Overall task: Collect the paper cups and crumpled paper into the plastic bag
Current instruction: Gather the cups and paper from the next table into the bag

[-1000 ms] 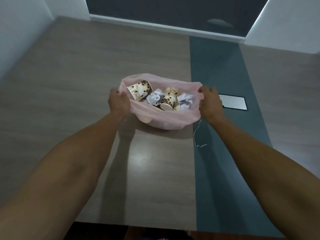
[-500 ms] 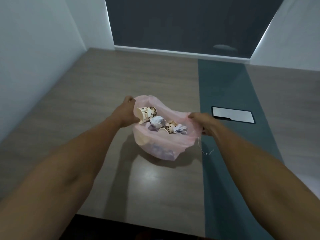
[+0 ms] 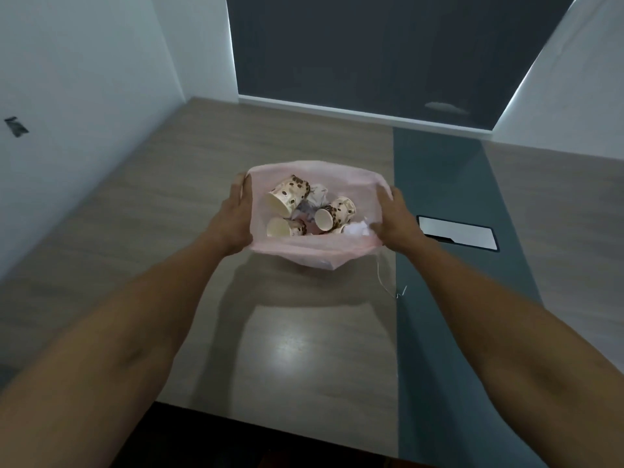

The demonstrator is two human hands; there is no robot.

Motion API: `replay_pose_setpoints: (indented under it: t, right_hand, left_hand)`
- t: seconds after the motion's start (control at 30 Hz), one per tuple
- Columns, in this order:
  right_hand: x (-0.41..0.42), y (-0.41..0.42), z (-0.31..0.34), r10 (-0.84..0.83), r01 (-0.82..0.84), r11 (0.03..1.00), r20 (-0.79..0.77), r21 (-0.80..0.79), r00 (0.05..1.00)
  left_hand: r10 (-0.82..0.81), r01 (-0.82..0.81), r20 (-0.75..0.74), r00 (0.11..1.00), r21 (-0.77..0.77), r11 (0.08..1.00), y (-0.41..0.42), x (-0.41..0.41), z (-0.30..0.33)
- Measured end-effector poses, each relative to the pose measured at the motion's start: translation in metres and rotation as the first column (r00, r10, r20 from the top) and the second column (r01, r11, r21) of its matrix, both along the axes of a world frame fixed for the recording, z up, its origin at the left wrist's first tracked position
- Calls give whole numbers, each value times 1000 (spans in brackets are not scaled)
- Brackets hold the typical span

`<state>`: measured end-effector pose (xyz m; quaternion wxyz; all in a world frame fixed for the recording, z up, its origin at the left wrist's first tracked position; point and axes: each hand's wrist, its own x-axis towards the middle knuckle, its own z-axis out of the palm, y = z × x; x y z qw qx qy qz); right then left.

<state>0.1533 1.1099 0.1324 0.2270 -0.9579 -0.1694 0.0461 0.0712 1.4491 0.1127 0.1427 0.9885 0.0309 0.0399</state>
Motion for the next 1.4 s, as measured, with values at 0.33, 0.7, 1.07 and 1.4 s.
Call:
replay_pose_setpoints:
  t: [0.33,0.7,1.07,1.4]
  right_hand:
    - [-53,15,-69,71,-121,982,-312,-144,947]
    - [-95,15,-44,91,-96,994,-91,-55,992]
    - [-153,-6,-76,128,-138,989,-159,-52,979]
    - [-208,-23,-71,64,-65,991,-16,-117,998]
  left_hand:
    - [69,-59,-156,985,67,996,2,-73,-48]
    - [98,-99,-49,994,-28,995,-9,-119,-37]
    - [162,-164,-70,984,-23,986,-35,-199,-60]
    - [199,-187,-158,967,91,978,-57,-240,-54]
